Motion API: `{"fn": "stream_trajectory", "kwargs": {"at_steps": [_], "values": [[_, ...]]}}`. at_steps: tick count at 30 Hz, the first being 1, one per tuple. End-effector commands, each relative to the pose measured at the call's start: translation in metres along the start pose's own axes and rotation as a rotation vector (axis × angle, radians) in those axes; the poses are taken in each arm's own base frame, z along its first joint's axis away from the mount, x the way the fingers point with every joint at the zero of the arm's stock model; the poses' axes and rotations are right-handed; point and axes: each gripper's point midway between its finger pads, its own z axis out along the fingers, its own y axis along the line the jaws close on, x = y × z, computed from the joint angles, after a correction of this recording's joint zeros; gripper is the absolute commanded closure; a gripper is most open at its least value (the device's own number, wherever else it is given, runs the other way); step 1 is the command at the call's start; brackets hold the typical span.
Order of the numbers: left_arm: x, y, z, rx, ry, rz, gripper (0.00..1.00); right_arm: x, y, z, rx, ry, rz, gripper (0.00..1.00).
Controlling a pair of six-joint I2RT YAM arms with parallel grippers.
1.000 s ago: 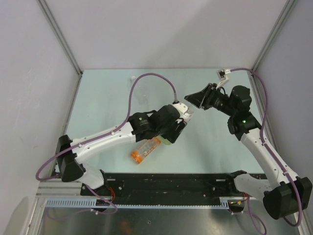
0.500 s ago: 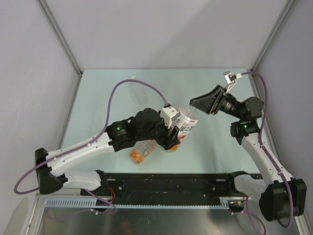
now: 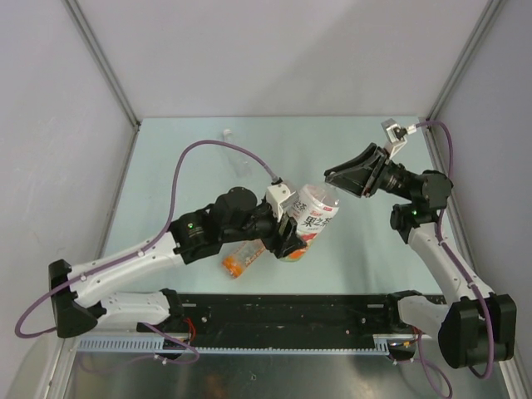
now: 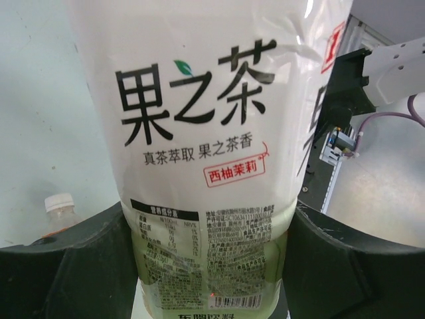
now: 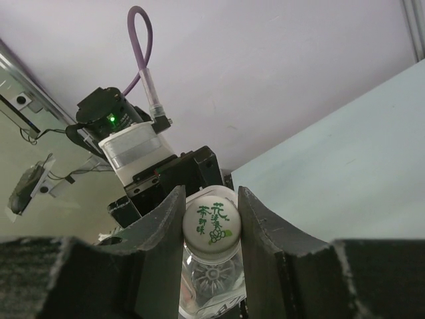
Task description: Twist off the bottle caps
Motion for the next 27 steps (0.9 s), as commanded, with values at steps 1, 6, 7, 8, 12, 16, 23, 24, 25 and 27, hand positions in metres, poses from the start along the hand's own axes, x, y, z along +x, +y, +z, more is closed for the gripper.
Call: {"fn": "stream_trajectory", "kwargs": {"at_steps": [1,6,7,8,12,16,23,24,25,27], "values": [[-0.022,-0.042,-0.025,0.203,-0.109,0.109,1.00,-0.023,-0.021,-0.005,0.078,-0.120,-0.007,1.00],[-0.018,-0.029,-0.019,0.140,-0.100,0.087,1.00,-0.031,-0.030,-0.009,0.137,-0.168,0.022,0.74],[-0.016,-0.026,-0.017,0.124,-0.096,0.081,1.00,-0.033,-0.031,-0.010,0.149,-0.180,0.026,0.63],[-0.014,-0.022,-0.015,0.108,-0.091,0.074,1.00,-0.036,-0.031,-0.011,0.156,-0.191,0.024,0.51],[-0.004,-0.010,-0.007,0.053,-0.062,0.048,1.00,-0.044,-0.028,-0.015,0.186,-0.227,0.031,0.08],[0.003,-0.003,-0.001,0.019,-0.037,0.031,1.00,-0.050,-0.030,-0.017,0.231,-0.246,0.039,0.01],[0.007,0.019,0.002,-0.102,-0.019,0.013,1.00,-0.058,-0.054,-0.023,0.476,-0.223,0.055,0.01],[0.007,0.023,0.002,-0.123,-0.017,0.011,1.00,-0.059,-0.057,-0.024,0.520,-0.220,0.057,0.01],[0.008,0.028,0.002,-0.154,-0.014,0.008,1.00,-0.059,-0.060,-0.024,0.562,-0.215,0.061,0.01],[0.009,0.041,0.002,-0.226,-0.006,0.001,1.00,-0.054,-0.070,-0.027,0.663,-0.197,0.084,0.01]]}}
